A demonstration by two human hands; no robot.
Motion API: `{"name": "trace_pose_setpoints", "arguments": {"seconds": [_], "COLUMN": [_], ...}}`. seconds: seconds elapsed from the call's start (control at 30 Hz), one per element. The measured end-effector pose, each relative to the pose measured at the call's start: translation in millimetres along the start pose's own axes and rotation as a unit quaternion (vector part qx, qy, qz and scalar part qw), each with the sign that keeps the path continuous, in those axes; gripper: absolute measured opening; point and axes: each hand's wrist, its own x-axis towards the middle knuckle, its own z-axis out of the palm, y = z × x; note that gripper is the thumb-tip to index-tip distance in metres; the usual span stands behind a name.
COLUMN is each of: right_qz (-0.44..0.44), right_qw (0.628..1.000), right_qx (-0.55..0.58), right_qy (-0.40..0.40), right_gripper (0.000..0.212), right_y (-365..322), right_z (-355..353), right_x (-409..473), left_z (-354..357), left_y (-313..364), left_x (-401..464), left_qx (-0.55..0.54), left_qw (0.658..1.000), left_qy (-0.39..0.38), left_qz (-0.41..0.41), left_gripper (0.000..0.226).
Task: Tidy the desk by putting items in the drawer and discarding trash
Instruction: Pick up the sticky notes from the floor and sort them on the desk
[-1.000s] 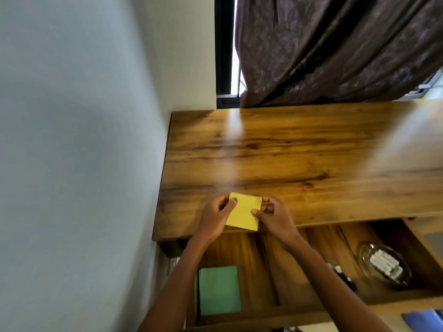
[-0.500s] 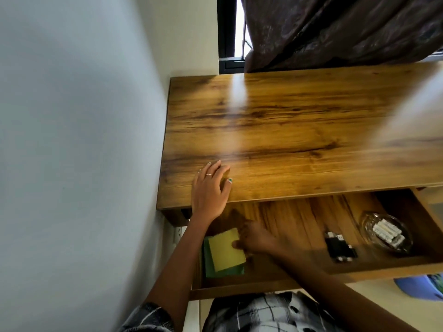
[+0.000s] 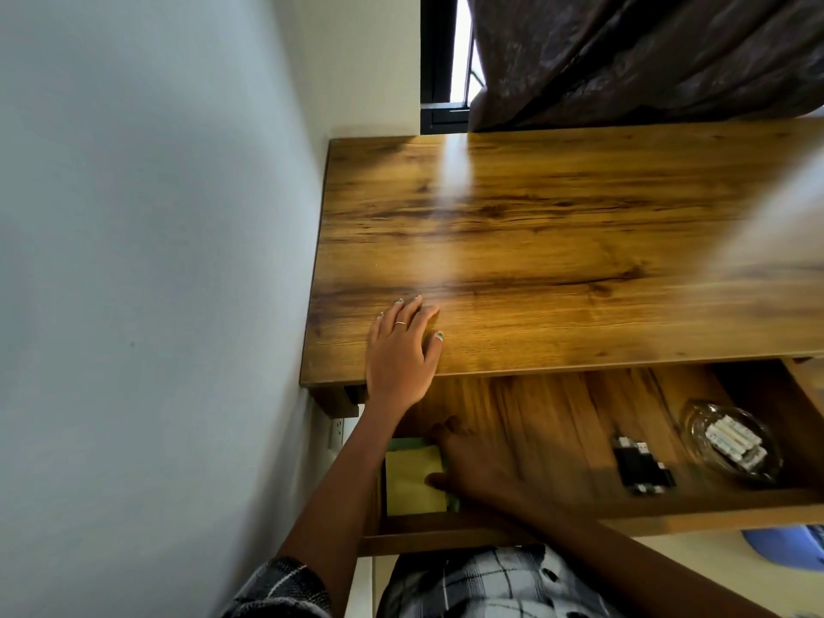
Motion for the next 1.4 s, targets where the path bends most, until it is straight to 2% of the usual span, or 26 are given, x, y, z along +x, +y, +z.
{"name": "trace_pose_setpoints", "arguments": {"seconds": [0.27, 0.33, 0.43, 0.57, 0.63, 0.7, 0.83, 0.93, 1.03, 1.13, 1.4], "right_qz": [-0.034, -0.041, -0.058, -0.071, -0.055, -0.03, 0.048, 0.098, 0.13, 0.133, 0.099], "right_qw": [0.999, 0.998, 0.995, 0.991, 0.993, 0.995, 0.995, 0.99, 0.985, 0.984, 0.985], "right_qx": [0.009, -0.002, -0.012, -0.101, -0.103, -0.091, -0.088, -0.099, -0.113, -0.119, -0.135], "right_qy": [-0.026, -0.037, -0.08, -0.052, -0.025, 0.004, 0.028, 0.031, 0.023, 0.028, 0.039], "right_gripper": [0.048, 0.056, 0.081, 0.076, 0.077, 0.081, 0.098, 0.115, 0.126, 0.129, 0.141], "right_y": [2.9, 3.4, 4.9, 16.9, 30.8, 47.4, 82.3, 103.8, 112.8, 112.0, 113.1], "right_z": [2.9, 0.7, -10.6, -41.2, -52.8, -59.8, -71.9, -77.5, -74.4, -69.6, -73.4], "right_x": [7.0, 4.9, -4.0, -31.5, -51.1, -72.8, -111.4, -129.7, -136.1, -132.3, -126.0], "left_z": [0.6, 0.2, 0.1, -2.4, -6.7, -10.6, -8.9, 2.5, 13.2, 16.9, 19.4], "left_y": [1.0, 1.9, 2.8, 7.8, 23.4, 49.2, 100.1, 116.8, 125.9, 130.9, 134.2], "left_x": [-0.6, -0.7, -1.1, -0.6, -1.0, -4.6, -23.5, -41.1, -56.6, -65.8, -72.2], "left_qx": [0.004, 0.004, 0.004, 0.001, -0.014, -0.044, -0.062, -0.013, 0.034, 0.073, 0.104], "left_qw": [1.0, 1.0, 1.0, 1.0, 0.998, 0.991, 0.942, 0.91, 0.897, 0.893, 0.894], "left_qy": [0.008, 0.006, 0.01, -0.01, -0.053, -0.125, -0.3, -0.367, -0.38, -0.369, -0.347], "left_qz": [-0.002, -0.001, 0.002, -0.01, -0.014, 0.022, 0.137, 0.19, 0.222, 0.246, 0.264], "left_gripper": [0.041, 0.041, 0.041, 0.043, 0.048, 0.057, 0.08, 0.104, 0.123, 0.132, 0.136]}}
